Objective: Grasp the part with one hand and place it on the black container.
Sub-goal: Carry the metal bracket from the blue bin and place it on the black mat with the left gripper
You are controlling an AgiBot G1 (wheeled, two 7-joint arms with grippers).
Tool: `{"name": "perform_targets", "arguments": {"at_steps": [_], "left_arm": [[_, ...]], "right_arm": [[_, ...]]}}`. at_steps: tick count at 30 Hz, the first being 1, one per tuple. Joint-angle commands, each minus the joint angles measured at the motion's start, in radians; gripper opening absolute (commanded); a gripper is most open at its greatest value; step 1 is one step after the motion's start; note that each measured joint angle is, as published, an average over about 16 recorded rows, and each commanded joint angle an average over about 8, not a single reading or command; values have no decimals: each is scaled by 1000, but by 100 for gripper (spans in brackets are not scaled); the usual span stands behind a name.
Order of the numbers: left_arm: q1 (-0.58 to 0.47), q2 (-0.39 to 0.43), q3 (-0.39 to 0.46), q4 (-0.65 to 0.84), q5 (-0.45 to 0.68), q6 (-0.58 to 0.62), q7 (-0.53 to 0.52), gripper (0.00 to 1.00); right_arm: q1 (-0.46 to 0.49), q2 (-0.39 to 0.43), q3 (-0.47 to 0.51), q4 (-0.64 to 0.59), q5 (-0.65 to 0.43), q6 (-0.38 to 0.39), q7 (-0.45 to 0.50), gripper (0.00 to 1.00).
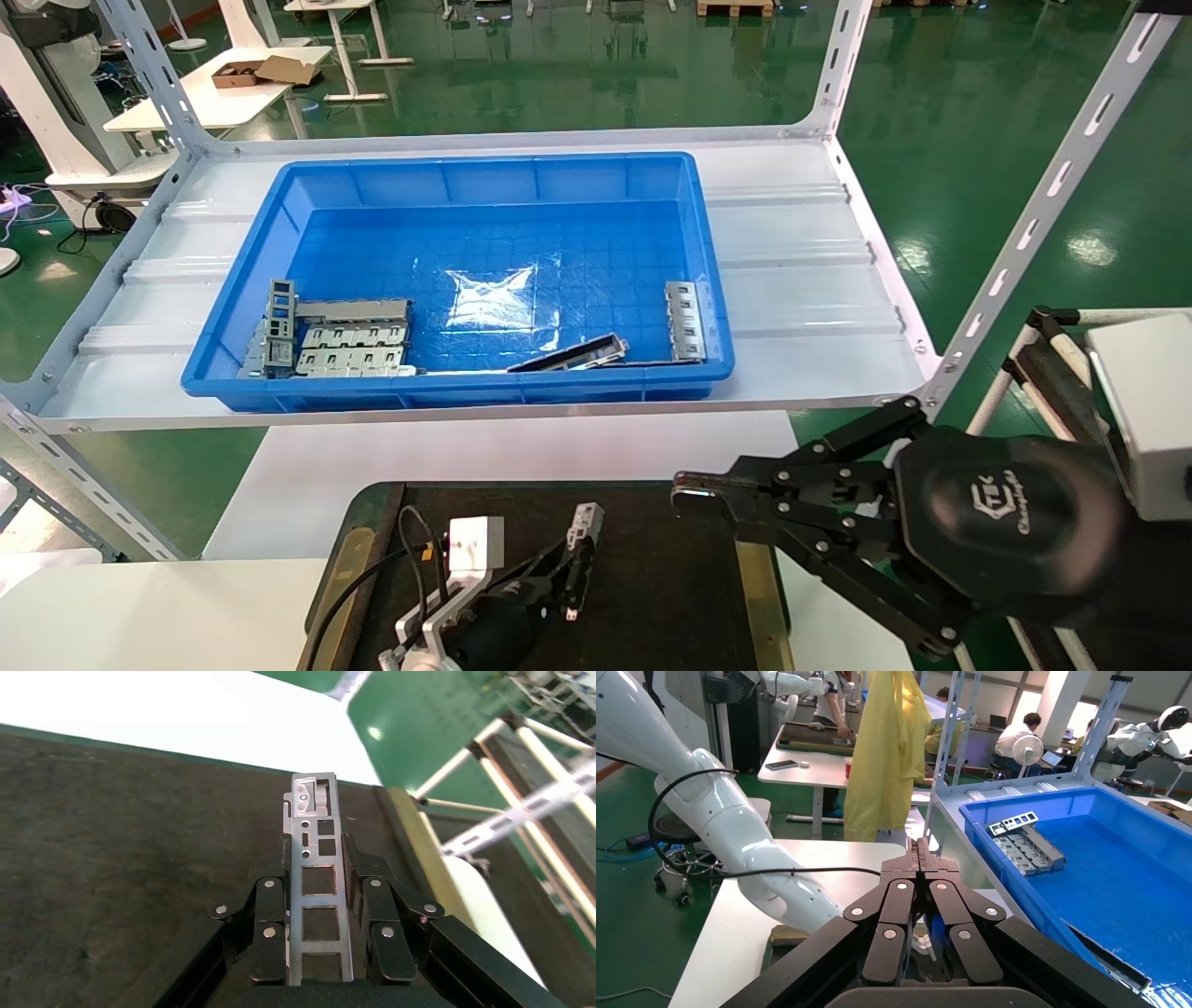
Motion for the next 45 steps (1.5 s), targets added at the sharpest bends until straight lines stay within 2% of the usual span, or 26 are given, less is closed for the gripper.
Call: {"name": "perform_targets", "arguments": {"at_steps": [1,15,26,30,39,40,41,45], "left_arm": [[-7,19,18,12,-28,-47,8,0],[-76,78,168,20,-352,-280,174,0],[-202,113,283,-36,-741,-447,375,0],[-225,113,290,-55,-785,-456,395,0],[-218,106,279,-71,-748,-434,381,0],[-217,106,278,-71,-744,-432,380,0],[-215,106,278,-71,-741,-431,379,5],[-212,106,278,-72,-734,-427,378,54]], "right_arm": [[0,0,0,0,0,0,0,0],[0,0,0,0,0,0,0,0],[0,0,-1,0,0,0,0,0],[0,0,-1,0,1,0,0,0],[0,0,-1,0,1,0,0,0],[0,0,-1,0,1,0,-1,4],[0,0,-1,0,1,0,-1,14],[0,0,-1,0,1,0,-1,64]]}}
